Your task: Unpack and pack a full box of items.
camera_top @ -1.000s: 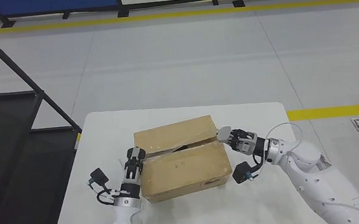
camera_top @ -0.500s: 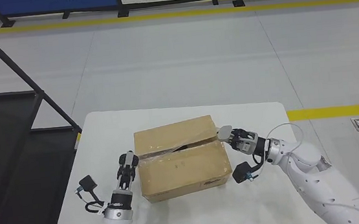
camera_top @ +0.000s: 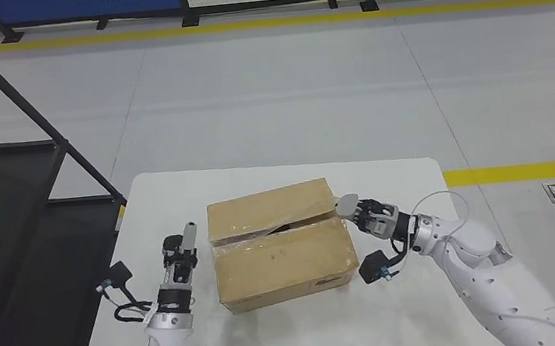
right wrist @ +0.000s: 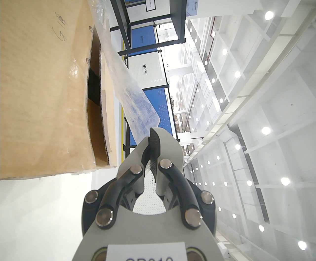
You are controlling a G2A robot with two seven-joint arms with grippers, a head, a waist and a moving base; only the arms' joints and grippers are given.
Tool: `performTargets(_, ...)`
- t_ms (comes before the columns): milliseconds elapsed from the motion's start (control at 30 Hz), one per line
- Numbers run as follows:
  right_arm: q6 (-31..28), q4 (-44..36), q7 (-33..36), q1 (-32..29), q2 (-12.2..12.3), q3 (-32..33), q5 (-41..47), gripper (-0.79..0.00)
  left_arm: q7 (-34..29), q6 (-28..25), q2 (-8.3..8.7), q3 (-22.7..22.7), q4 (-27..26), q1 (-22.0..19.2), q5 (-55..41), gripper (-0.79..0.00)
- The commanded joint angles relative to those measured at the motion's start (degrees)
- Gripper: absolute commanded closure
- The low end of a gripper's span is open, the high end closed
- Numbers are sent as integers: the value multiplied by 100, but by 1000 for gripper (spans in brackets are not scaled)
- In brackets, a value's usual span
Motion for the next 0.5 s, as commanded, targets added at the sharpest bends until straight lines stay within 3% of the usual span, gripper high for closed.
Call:
performTargets(0,1,-54,40,-62,14,25,-27,0,-138,143,29,-31,-48,-71,617,-705)
performTargets(33,0,-77,47,-90,20,39,-23,0,-209,150,46,-35,-80,-113,918,-425)
performTargets(100,0,-106,46,-143,33,65,-26,0,-404,197,76,-16,-69,-168,1454,-28)
performTargets(267,-46,-175,78,-239,51,78,-69,0,-950,70,151,50,60,-331,2514,0)
performTargets(467,-57,-327,-11,-250,82,62,-328,0,-1424,-130,169,237,260,-515,2530,0)
